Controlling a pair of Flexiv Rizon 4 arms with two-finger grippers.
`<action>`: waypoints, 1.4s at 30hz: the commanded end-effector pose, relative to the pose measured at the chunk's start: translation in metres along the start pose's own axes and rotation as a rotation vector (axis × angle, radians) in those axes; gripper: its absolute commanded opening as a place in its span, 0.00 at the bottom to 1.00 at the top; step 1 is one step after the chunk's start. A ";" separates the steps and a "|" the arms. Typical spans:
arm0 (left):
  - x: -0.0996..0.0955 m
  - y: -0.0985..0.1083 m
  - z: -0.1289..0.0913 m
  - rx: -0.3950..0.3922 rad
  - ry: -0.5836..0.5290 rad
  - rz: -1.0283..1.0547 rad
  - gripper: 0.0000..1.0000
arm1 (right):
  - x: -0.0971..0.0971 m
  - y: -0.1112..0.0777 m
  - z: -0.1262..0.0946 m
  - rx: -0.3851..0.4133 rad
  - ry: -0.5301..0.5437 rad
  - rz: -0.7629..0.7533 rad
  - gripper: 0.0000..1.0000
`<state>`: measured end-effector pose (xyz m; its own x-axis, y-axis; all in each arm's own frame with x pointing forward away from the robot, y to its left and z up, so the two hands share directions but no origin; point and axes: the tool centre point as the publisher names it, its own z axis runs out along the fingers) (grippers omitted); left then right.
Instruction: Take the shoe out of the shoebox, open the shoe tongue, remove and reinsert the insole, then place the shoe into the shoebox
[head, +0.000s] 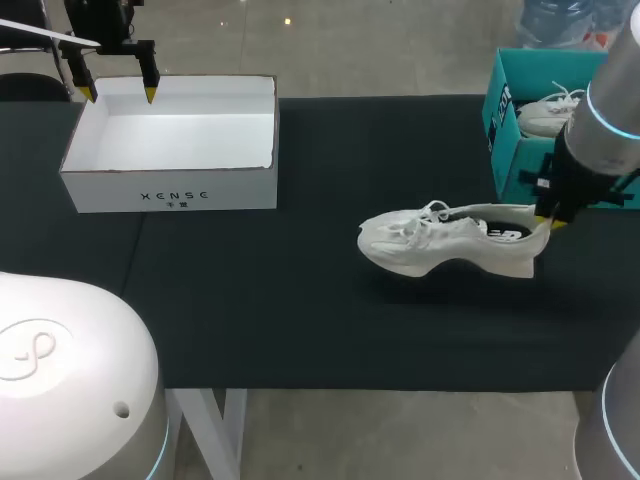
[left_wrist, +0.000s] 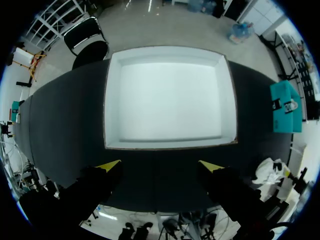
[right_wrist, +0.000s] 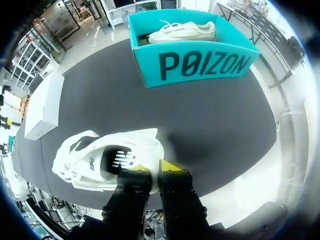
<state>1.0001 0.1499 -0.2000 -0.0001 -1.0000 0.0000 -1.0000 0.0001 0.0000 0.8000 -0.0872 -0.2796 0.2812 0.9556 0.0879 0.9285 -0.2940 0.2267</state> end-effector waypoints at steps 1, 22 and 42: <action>0.000 0.000 0.000 0.000 0.000 0.000 1.00 | 0.014 0.003 0.016 0.032 -0.006 -0.014 0.00; 0.000 0.000 0.000 0.000 0.000 0.000 1.00 | 0.036 -0.020 0.056 0.040 0.065 -0.128 0.00; 0.000 0.000 0.000 0.000 0.000 0.000 1.00 | 0.035 -0.027 0.079 0.089 0.053 -0.114 0.51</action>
<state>1.0001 0.1499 -0.2001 -0.0001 -1.0000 0.0000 -1.0000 0.0001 0.0001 0.8009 -0.0454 -0.3573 0.1609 0.9799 0.1177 0.9716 -0.1782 0.1554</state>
